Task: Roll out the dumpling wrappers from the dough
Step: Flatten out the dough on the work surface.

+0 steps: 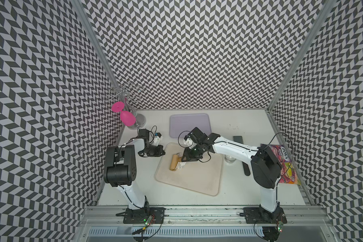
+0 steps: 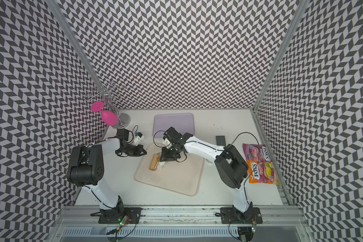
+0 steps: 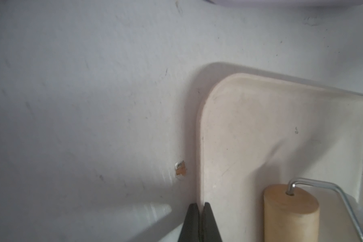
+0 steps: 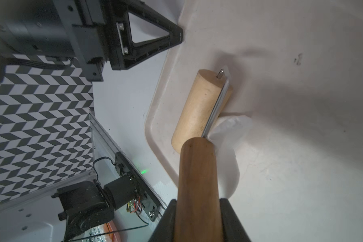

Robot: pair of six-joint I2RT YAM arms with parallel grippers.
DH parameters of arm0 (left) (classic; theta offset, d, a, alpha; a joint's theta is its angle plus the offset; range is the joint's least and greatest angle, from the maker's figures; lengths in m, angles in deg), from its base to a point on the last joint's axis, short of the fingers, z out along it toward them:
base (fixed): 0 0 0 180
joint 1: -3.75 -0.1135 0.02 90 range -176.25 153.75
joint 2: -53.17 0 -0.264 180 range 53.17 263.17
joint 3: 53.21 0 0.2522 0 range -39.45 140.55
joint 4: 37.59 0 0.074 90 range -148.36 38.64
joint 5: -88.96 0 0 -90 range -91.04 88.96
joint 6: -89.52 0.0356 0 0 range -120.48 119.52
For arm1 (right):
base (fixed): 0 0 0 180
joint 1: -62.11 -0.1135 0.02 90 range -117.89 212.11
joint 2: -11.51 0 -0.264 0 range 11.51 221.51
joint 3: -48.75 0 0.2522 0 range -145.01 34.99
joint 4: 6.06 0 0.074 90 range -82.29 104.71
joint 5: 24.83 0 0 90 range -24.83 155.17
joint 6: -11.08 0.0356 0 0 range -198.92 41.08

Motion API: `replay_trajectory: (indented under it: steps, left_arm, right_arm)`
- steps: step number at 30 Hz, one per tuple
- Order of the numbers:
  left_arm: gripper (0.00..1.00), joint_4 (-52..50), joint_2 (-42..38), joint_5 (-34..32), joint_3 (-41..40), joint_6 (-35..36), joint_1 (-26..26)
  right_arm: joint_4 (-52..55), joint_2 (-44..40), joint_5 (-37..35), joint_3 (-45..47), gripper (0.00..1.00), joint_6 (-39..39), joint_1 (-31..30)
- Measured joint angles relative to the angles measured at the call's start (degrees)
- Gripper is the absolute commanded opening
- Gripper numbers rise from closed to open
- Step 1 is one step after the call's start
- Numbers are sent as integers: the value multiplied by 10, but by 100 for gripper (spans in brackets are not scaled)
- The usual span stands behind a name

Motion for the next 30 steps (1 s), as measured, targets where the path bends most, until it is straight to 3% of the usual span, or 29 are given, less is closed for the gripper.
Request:
replay_trajectory:
  steps: [8,18,30]
  left_arm:
    - [0,0,0,0,0,0,0]
    - [0,0,0,0,0,0,0]
    - [0,0,0,0,0,0,0]
  right_arm:
    - [54,6,-18,-49,0,-5,-3]
    - [246,3,-108,-240,0,-41,-6]
    - [345,-19,-213,-238,0,-63,-44]
